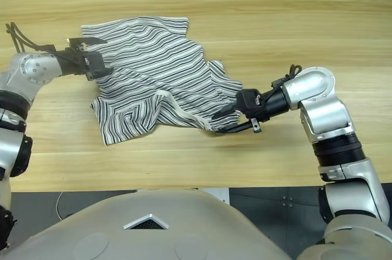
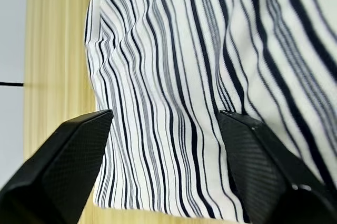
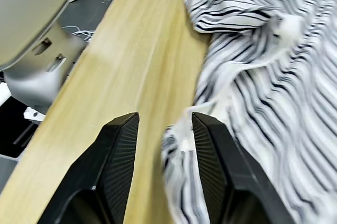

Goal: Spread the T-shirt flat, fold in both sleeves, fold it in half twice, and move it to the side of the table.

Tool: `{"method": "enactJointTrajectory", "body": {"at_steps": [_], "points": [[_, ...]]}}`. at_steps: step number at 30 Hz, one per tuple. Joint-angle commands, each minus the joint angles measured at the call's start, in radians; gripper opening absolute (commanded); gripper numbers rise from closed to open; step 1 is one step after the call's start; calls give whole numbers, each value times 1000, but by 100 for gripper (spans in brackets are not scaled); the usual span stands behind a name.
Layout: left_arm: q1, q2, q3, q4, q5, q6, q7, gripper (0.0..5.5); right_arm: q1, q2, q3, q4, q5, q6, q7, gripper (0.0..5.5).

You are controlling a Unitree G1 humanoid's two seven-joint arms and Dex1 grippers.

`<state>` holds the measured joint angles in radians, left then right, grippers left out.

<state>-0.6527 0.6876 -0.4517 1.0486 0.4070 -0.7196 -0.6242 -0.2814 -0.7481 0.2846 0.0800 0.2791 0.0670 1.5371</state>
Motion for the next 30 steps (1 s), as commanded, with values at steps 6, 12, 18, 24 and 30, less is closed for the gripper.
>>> {"method": "enactJointTrajectory", "body": {"at_steps": [6,12,18,24,30], "points": [[191,78,110,-645,-221,130,-227,371,-198,285,25,277,-131,-42,-304,185],[372,145,130,-1029,-266,271,-300,371,-329,424,58,556,-247,-144,-437,185],[584,265,150,-1265,-319,357,-399,371,-491,550,54,917,-351,-269,-607,185],[612,280,142,-1222,-251,363,-397,371,-563,614,38,1101,-403,-325,-685,185],[600,242,111,-1103,-155,316,-362,371,-584,638,27,1147,-428,-347,-689,185]]}}
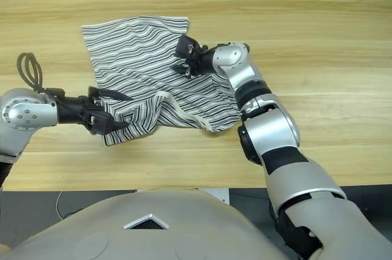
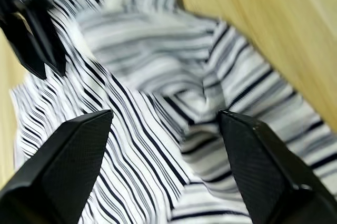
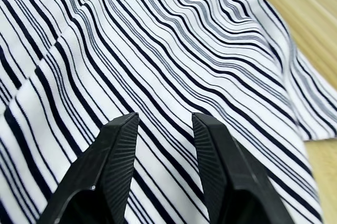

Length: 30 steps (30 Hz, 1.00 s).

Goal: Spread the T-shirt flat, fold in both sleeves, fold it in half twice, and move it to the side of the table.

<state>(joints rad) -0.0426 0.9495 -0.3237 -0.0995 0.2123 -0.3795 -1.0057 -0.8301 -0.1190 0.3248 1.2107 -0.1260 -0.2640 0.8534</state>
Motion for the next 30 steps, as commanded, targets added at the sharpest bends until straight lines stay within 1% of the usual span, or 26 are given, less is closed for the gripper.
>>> {"method": "enactJointTrajectory", "body": {"at_steps": [1,4,6,10,16,20,23,27,30], "points": [[-10,-26,-23,61,49,-28,23,371,-38,10,-14,20,-26,-17,-7,185],[9,-38,-59,128,103,-53,33,371,-50,13,-18,35,-38,-16,-21,185],[44,-24,-92,159,129,-78,22,371,-59,17,-19,50,-52,-6,-40,185],[155,80,-124,147,109,-92,-60,371,-69,27,2,115,-111,76,-125,185],[263,264,-67,123,41,-60,-82,371,-55,17,2,169,-175,219,-280,185],[302,332,-38,147,31,-52,-67,371,-63,19,-27,170,-169,236,-308,185],[283,314,-40,166,41,-55,-47,371,-63,34,-46,166,-162,211,-285,185],[162,206,-24,159,9,-77,1,371,-84,71,-127,140,-89,119,-169,185],[97,173,-8,130,-63,-54,-44,371,-105,67,-159,119,-63,83,-93,185]]}}
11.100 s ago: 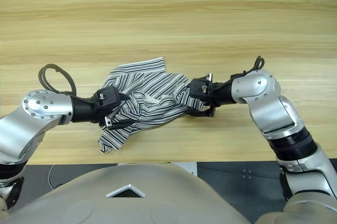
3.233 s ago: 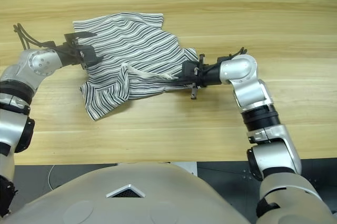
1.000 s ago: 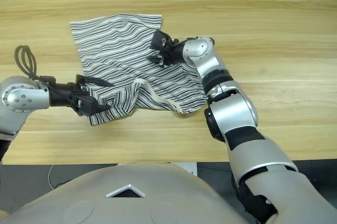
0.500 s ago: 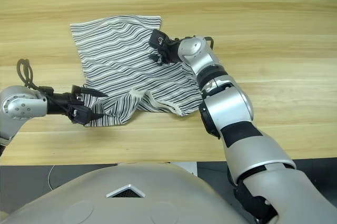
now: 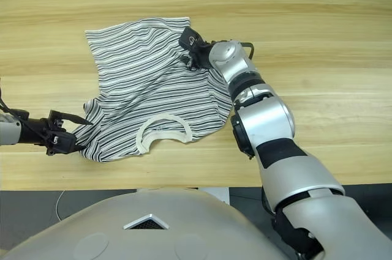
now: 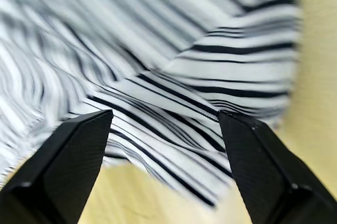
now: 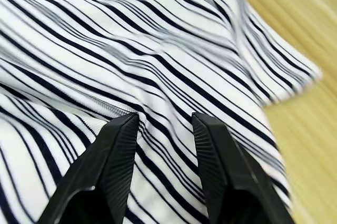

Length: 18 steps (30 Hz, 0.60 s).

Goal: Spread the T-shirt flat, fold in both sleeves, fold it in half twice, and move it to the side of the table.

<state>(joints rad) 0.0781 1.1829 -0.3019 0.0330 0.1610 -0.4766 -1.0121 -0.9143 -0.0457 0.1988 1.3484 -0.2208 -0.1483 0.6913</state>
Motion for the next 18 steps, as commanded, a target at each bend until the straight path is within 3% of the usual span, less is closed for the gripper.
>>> {"method": "enactJointTrajectory", "body": {"at_steps": [1,5,11,18], "points": [[-36,-59,-24,1,-15,47,-49,371,-25,-12,-35,-25,34,-41,98,185],[-59,0,-21,91,-4,32,-131,371,-9,-69,-1,-65,10,-88,246,185],[19,75,-1,64,-39,46,-200,371,3,-136,7,-119,10,-116,287,185],[44,112,209,-69,-326,104,-234,371,-6,-190,-48,-182,75,-122,311,185]]}}
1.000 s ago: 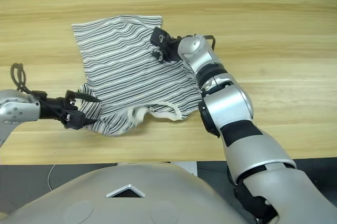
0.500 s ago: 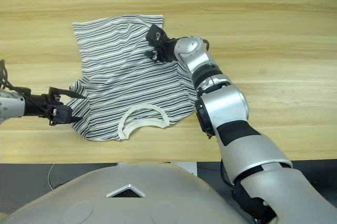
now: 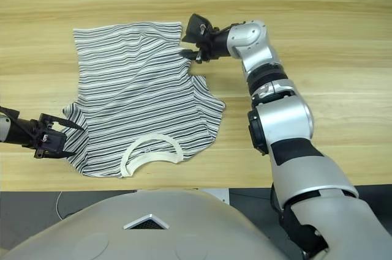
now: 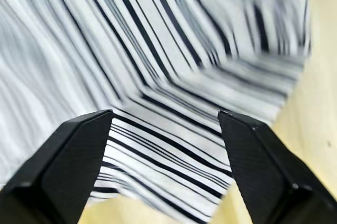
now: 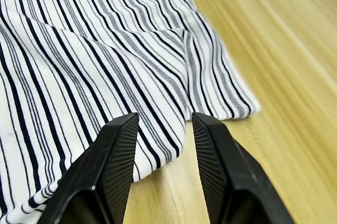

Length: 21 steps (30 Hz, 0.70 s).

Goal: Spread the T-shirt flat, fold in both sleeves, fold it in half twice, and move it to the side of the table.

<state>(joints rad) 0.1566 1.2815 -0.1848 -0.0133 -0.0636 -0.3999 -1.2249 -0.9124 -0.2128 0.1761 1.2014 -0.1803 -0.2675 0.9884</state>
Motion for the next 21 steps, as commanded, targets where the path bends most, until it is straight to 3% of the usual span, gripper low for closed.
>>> {"method": "enactJointTrajectory", "body": {"at_steps": [1,8,14,21], "points": [[-36,7,112,-18,-122,29,-23,371,-5,-24,-29,-42,40,-2,18,185],[-32,-71,220,21,-347,237,-58,371,40,-30,-25,-80,48,-10,17,185],[100,-67,234,127,-345,405,-107,371,60,-49,-24,-102,57,-1,13,185],[159,-89,248,249,-304,408,-163,371,57,-58,-16,-101,55,6,10,185]]}}
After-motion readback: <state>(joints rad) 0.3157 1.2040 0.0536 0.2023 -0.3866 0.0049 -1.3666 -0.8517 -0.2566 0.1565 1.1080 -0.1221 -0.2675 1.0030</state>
